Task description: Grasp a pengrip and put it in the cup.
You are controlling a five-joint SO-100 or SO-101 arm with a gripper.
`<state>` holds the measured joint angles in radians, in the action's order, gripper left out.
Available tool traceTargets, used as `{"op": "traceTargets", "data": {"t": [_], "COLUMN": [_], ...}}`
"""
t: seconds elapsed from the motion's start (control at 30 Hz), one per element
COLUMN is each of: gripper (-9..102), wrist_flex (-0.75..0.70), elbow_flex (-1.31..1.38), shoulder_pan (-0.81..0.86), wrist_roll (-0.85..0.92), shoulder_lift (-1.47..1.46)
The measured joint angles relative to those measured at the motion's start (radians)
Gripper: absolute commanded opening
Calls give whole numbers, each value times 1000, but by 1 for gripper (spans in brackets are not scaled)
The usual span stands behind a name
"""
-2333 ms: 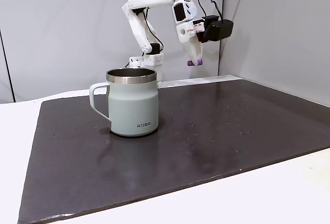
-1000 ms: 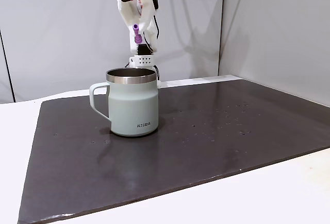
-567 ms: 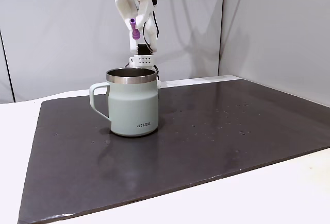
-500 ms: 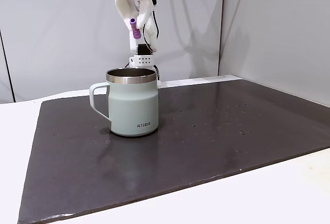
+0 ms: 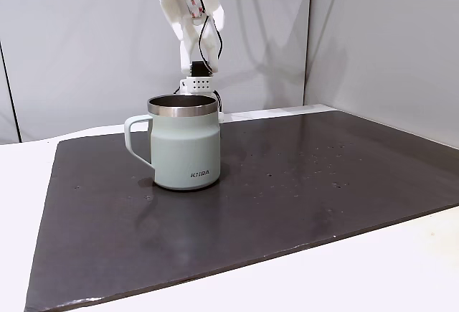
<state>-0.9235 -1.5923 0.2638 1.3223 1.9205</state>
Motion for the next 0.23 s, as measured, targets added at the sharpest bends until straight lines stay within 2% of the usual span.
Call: {"op": "traceTargets", "data": {"t": [0.23], "gripper": [27], "wrist_flex": [0], "elbow_flex": [0], "shoulder_pan": [3], "wrist_roll": [11], "shoulder_lift": [0]}}
